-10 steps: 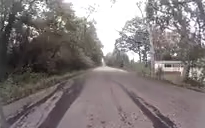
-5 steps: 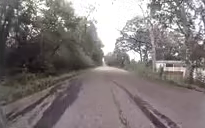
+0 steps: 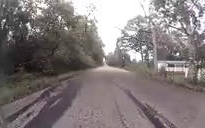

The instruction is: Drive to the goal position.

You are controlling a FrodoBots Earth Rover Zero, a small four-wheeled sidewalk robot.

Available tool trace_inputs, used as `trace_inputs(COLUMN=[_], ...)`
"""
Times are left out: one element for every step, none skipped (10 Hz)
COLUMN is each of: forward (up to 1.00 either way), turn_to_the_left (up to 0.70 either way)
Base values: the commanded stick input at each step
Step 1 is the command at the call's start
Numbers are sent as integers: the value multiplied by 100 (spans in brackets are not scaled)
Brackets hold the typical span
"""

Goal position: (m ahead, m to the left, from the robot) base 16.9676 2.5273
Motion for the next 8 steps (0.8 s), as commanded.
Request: trace_inputs(forward=[70, 70, 70, 70, 70, 70, 70, 70], turn_to_the_left=[0, 0, 0, 0, 0, 0, 0, 0])
